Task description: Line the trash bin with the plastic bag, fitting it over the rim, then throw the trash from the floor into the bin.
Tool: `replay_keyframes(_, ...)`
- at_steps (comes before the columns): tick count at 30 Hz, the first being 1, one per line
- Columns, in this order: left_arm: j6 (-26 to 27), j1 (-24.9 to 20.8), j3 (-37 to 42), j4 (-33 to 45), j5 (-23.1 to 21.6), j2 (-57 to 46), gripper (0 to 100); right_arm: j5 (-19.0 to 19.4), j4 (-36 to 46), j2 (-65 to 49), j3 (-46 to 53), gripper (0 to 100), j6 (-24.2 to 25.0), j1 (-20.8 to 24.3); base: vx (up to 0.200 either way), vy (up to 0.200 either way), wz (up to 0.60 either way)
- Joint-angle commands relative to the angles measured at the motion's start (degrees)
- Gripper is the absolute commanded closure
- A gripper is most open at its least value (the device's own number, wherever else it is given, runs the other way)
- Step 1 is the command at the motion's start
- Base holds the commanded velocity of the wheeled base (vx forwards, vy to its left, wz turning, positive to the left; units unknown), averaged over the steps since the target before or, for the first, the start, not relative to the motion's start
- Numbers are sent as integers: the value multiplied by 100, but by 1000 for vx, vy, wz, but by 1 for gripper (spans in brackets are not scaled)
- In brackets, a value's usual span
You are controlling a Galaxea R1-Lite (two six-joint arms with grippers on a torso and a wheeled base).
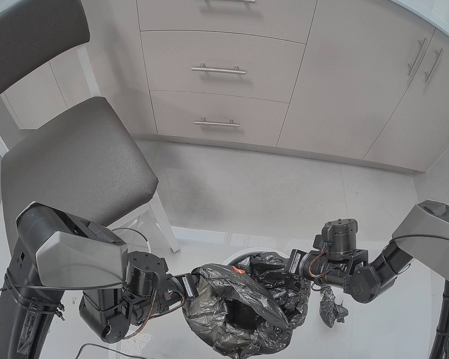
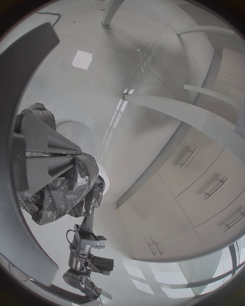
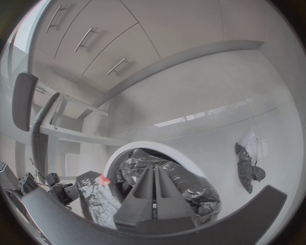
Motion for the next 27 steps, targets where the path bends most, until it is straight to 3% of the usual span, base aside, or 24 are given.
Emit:
replay_keyframes(1, -3, -3, 2, -4, 3, 3, 100, 10, -3, 17, 7, 100, 38, 178, 0, 0, 0)
replay_keyframes(13, -3, -3, 2, -4, 3, 3, 100, -8, 76, 1213, -810, 100, 65, 231, 0, 0, 0)
replay_keyframes(27, 6, -3, 2, -4, 3, 11, 100, -60, 1658, 1801, -2594, 100, -120, 249, 0, 0, 0)
